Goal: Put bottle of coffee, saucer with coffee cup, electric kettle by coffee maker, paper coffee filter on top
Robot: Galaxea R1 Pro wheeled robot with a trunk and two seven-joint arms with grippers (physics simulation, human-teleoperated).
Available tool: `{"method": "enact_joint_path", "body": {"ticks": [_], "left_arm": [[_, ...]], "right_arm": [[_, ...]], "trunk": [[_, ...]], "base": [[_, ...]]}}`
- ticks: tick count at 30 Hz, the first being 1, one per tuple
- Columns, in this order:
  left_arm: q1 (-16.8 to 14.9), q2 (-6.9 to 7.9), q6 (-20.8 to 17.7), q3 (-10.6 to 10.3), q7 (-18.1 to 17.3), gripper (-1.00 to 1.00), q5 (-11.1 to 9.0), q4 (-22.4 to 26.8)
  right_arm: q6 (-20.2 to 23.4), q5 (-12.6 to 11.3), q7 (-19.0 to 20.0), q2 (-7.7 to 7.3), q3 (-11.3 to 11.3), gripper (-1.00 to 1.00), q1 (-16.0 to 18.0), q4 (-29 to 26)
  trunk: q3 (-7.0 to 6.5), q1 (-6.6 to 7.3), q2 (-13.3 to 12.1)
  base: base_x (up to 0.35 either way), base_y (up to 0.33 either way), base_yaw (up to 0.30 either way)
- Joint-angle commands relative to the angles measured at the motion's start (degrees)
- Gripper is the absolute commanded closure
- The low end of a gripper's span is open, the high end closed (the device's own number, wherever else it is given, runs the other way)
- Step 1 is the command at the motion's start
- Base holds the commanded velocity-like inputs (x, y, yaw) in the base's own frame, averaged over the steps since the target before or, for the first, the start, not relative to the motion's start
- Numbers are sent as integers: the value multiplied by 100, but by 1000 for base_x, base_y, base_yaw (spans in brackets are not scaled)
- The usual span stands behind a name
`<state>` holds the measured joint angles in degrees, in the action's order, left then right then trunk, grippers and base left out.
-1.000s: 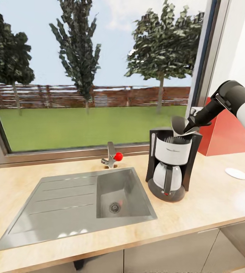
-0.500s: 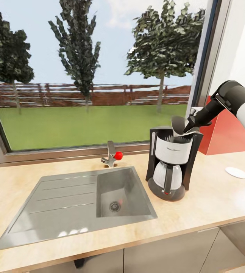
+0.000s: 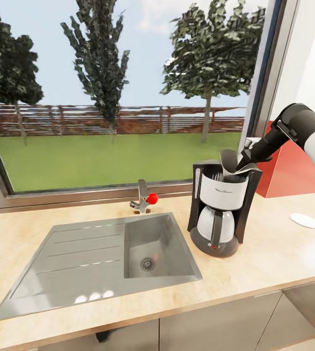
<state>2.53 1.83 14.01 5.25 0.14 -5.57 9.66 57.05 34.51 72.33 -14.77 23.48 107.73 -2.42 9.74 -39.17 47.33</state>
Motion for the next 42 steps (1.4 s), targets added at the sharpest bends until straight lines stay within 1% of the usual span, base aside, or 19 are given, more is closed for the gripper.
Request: {"method": "enact_joint_path", "body": {"ticks": [1, 42], "left_arm": [[2, 0, 5, -7, -5, -100, -58, 10], [0, -3, 5, -7, -5, -100, -58, 10]], "right_arm": [[34, 29, 49, -2, 16, 100, 2, -12], [34, 30, 50, -5, 16, 100, 2, -13]], "trunk": [[13, -1, 6], [131, -1, 6]], "base": [[0, 0, 0], [0, 0, 0]]}}
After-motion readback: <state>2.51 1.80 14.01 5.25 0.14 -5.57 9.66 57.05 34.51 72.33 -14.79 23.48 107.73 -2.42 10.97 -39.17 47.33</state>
